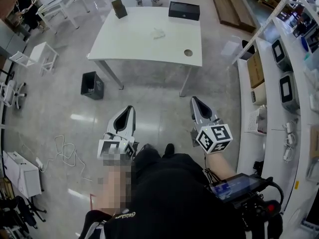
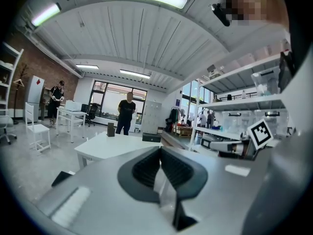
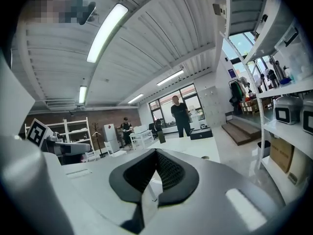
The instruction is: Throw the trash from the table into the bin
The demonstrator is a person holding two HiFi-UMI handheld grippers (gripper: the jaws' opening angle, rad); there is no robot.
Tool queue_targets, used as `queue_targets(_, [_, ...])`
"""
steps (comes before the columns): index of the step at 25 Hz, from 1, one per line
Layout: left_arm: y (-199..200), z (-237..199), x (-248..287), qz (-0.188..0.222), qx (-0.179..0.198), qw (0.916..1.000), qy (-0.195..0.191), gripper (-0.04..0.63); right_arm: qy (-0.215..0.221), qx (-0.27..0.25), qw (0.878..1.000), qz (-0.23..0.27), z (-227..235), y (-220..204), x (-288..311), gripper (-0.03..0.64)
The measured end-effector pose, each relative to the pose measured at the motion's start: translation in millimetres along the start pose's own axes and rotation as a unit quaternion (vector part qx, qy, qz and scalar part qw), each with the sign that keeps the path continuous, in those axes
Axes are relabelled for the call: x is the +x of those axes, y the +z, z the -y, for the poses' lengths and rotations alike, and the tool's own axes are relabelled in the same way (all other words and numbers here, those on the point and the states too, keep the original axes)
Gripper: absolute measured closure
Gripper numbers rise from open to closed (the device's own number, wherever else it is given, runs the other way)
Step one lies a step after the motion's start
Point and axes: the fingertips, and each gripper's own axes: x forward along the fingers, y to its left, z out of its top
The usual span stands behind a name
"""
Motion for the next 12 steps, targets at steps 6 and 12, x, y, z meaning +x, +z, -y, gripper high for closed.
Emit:
queue_targets(6, [6,-31,42,0.006,-0.004,1.0000,0.003,0.586,0.000,-0.009,1.000,-0.003,13,8,49,0.615])
queue_targets(12, [27,-76,112,0.014,0.002,0.9997,-0.021,0.586,-0.014,-0.018,1.000,0.000,26,26,128,0.615])
